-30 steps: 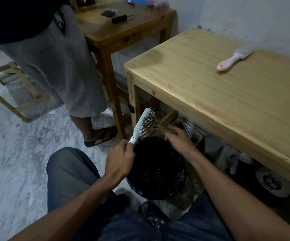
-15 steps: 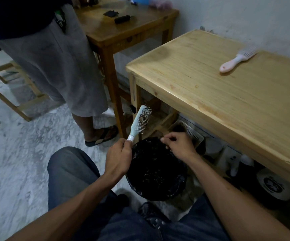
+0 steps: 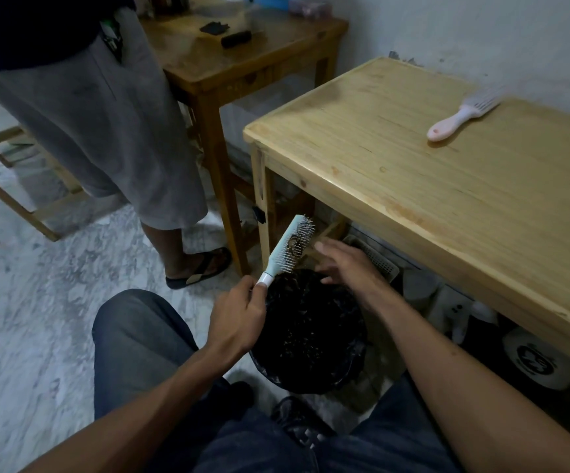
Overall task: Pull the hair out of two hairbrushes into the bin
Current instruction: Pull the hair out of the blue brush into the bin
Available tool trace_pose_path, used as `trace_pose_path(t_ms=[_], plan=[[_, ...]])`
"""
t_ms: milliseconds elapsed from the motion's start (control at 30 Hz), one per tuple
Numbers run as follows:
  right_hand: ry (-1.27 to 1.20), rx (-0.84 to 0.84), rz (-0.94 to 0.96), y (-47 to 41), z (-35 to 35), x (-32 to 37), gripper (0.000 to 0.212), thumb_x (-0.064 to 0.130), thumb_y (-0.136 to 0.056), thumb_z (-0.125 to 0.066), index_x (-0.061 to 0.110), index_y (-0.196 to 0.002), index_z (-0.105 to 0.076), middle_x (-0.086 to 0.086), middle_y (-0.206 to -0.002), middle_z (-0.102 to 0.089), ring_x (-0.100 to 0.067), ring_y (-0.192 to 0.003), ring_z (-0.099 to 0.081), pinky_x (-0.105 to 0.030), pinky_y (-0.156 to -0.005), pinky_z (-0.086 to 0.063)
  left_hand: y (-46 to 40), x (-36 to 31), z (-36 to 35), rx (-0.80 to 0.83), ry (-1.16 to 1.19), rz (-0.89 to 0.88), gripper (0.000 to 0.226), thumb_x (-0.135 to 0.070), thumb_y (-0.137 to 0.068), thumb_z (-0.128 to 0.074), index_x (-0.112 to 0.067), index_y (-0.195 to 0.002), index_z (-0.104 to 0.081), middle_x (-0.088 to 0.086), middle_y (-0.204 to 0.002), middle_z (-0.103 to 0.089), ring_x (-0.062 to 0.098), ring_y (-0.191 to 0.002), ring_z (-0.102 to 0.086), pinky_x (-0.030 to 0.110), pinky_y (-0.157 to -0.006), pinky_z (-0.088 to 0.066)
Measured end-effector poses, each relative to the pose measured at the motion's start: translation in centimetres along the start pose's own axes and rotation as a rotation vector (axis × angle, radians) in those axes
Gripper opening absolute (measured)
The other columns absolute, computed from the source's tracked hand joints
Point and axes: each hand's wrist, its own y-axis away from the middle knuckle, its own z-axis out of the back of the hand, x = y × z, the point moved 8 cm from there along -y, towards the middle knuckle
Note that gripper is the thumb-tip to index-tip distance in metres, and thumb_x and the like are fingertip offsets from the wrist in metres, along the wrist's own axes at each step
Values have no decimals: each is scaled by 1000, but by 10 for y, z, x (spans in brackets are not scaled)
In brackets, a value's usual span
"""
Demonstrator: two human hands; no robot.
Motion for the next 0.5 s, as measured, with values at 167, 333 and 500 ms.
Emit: trace_pose_path(t_ms=[167,333,500], plan=[[-72,-22,84,0,-3,4,13,24,-99,-66,19,-93,-77,1,-86,-76,-9,-68,-62,-19,-57,-49,0,-1,1,2,-4,0,37,-39,-97,-42,-11,-78,-58,3,-60,-56,20,-55,-50,41,-53,-38],[45,-83,89,8,6,-9,18,21,-100,-64,24,-89,-77,2,-85,-75,-10,-73,-61,-25,-65,-50,-9,19,15,-87,121,201,44,-43,-84,-36,-8,-83,-63,9,-70,-65,26,-62,-55,51,-61,-49],[262,47,14,13,-4,-29,15,21,-102,-61,25,-101,-76,1,-99,-76,-11,-84,-66,-29,-73,-54,-13,19,23,-96,119,189,46,-44,-83,-36,-7,-84,-63,14,-73,-66,31,-67,-59,55,-66,-51]])
